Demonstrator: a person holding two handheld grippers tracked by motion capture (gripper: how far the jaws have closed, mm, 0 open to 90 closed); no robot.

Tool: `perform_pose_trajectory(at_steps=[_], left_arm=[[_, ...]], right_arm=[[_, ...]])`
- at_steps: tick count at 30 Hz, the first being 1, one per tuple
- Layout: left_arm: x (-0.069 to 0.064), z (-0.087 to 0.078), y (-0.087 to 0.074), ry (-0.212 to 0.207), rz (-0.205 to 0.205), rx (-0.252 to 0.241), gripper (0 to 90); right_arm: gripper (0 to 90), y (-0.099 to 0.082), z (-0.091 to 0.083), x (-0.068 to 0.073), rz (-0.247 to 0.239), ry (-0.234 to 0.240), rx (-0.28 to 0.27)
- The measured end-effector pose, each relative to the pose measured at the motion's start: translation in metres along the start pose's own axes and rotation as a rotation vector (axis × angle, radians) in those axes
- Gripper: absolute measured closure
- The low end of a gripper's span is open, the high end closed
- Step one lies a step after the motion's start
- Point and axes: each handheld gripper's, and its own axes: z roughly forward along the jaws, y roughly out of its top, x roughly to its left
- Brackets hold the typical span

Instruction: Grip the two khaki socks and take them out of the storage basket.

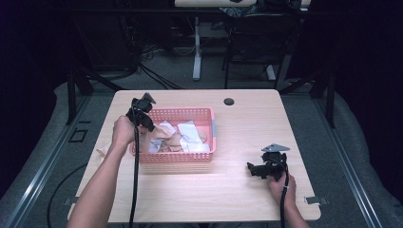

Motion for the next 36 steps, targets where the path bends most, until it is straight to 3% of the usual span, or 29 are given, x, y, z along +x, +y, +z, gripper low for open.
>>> perform_pose_trajectory(at_steps=[12,22,36], left_arm=[[-0.002,-0.039,0.01,-0.006,0.028,-0.055,83.8],[-0.002,-0.077,0.014,0.017,0.043,-0.093,83.7],[0.021,-0.121,-0.003,0.047,0.009,-0.131,83.6]], right_arm=[[0.0,0.0,0.001,0.0,0.006,-0.001,-0.008],[0.0,0.0,0.0,0.0,-0.003,0.0,0.001],[0.0,0.0,0.0,0.0,-0.003,-0.003,0.002]])
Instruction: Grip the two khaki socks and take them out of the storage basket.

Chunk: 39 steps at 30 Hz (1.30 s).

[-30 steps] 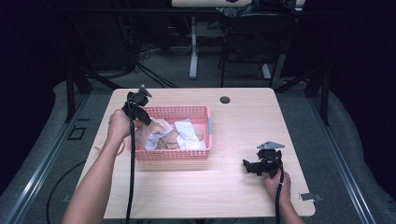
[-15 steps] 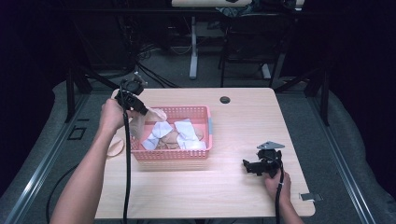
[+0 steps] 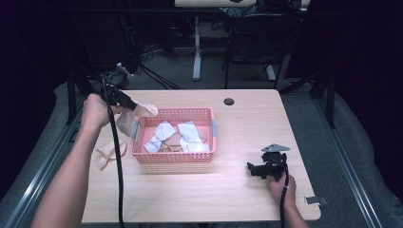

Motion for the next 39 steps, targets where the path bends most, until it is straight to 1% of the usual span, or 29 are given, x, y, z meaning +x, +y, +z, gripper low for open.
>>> perform_pose_trajectory(at_steps=[4,7,10,14,15,16,18,23,29,31,36,39], left_arm=[[0.01,-0.01,-0.006,0.013,-0.02,-0.007,83.6],[0.018,-0.015,-0.012,0.024,-0.033,0.008,83.6],[0.026,-0.018,-0.018,0.032,-0.047,0.017,83.6],[0.037,-0.021,-0.028,0.044,-0.076,0.023,83.5],[0.04,-0.022,-0.03,0.045,-0.077,0.029,83.5],[0.042,-0.022,-0.033,0.05,-0.091,0.028,83.5],[0.048,-0.022,-0.038,0.054,-0.104,0.034,83.5],[0.061,-0.021,-0.05,0.063,-0.137,0.052,83.5],[0.073,-0.014,-0.063,0.069,-0.178,0.074,83.5],[0.076,-0.011,-0.067,0.07,-0.185,0.082,83.5],[0.083,-0.003,-0.074,0.073,-0.219,0.096,83.4],[0.086,-0.001,-0.078,0.072,-0.228,0.103,83.4]], right_arm=[[0.0,0.0,0.0,0.0,0.0,0.0,-0.001],[0.0,0.0,0.0,0.0,-0.001,0.0,-0.001],[0.0,0.0,0.0,0.0,-0.001,0.0,-0.002],[0.0,0.0,0.0,0.0,-0.001,-0.001,-0.002],[0.0,0.0,0.0,0.0,-0.001,-0.001,-0.002],[0.0,0.0,0.0,0.0,-0.002,-0.001,-0.002],[0.0,0.0,0.0,0.0,-0.001,-0.001,-0.002],[0.0,0.0,0.0,0.0,-0.001,-0.001,-0.002],[0.0,0.0,0.0,0.0,0.0,-0.001,0.0],[0.0,0.0,0.0,0.0,0.0,-0.001,0.002],[0.0,0.0,0.0,0.0,0.001,-0.001,0.002],[0.0,0.0,0.0,0.0,-0.001,-0.001,0.001]])
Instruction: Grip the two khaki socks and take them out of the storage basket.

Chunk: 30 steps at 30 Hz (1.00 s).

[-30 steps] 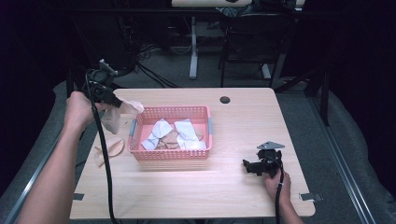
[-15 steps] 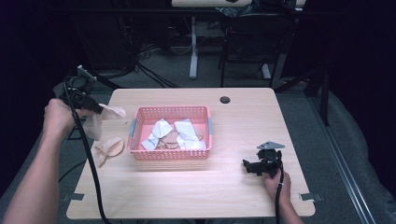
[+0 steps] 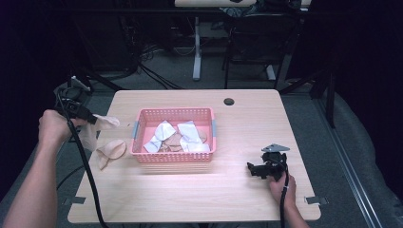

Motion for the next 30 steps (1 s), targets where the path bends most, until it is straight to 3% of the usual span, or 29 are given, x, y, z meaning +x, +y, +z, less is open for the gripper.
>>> perform_pose_trajectory(at_steps=[7,15,21,30], left_arm=[[0.004,0.008,-0.006,0.011,-0.018,0.01,83.3],[0.006,0.03,-0.013,0.009,-0.033,0.033,83.3],[0.008,0.05,-0.019,0.0,-0.036,0.049,83.3],[0.005,0.09,-0.031,-0.05,-0.041,0.086,82.8]], right_arm=[[0.0,0.0,0.0,0.0,0.0,-0.001,-0.002],[0.0,0.0,0.0,0.0,0.002,-0.001,0.0],[0.0,0.0,0.0,0.001,0.007,0.001,-0.006],[0.0,0.0,0.0,0.001,0.006,0.001,-0.006]])
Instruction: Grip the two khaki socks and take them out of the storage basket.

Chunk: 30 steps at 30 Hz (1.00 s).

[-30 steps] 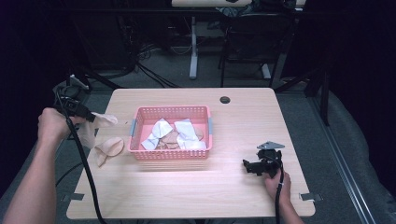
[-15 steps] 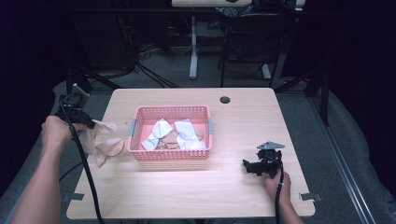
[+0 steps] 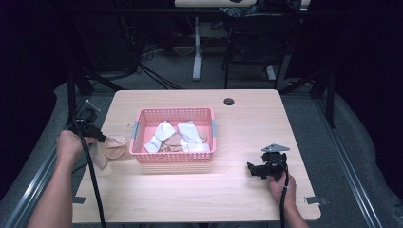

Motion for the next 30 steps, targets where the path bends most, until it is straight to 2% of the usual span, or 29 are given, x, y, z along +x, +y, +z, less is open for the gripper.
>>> perform_pose_trajectory(at_steps=[6,10,12,17,20,24,25,30], left_arm=[[-0.002,0.021,-0.005,-0.019,-0.006,0.021,80.4],[0.0,0.026,-0.007,-0.029,-0.015,0.012,77.1],[0.0,0.025,-0.008,-0.021,-0.014,0.01,72.7],[-0.001,0.014,-0.013,0.015,-0.022,-0.03,46.6],[0.0,0.002,-0.019,0.032,-0.029,-0.092,29.8],[0.0,-0.015,-0.029,0.054,-0.029,-0.155,18.8],[-0.001,-0.019,-0.033,0.071,-0.029,-0.16,17.3],[-0.008,-0.032,-0.05,0.072,-0.004,-0.201,13.9]], right_arm=[[0.0,0.0,0.0,0.0,0.0,0.0,0.001],[0.0,0.0,0.0,0.0,0.0,0.001,0.0],[0.0,0.0,0.0,0.0,0.0,0.0,0.0],[0.0,0.0,0.0,0.0,0.001,0.001,0.001],[0.0,0.0,0.0,0.0,0.0,0.001,0.0],[0.0,0.0,0.0,0.0,0.0,0.0,0.0],[0.0,0.0,0.0,0.0,0.0,0.001,0.001],[0.0,0.0,0.0,0.0,0.0,0.0,0.0]])
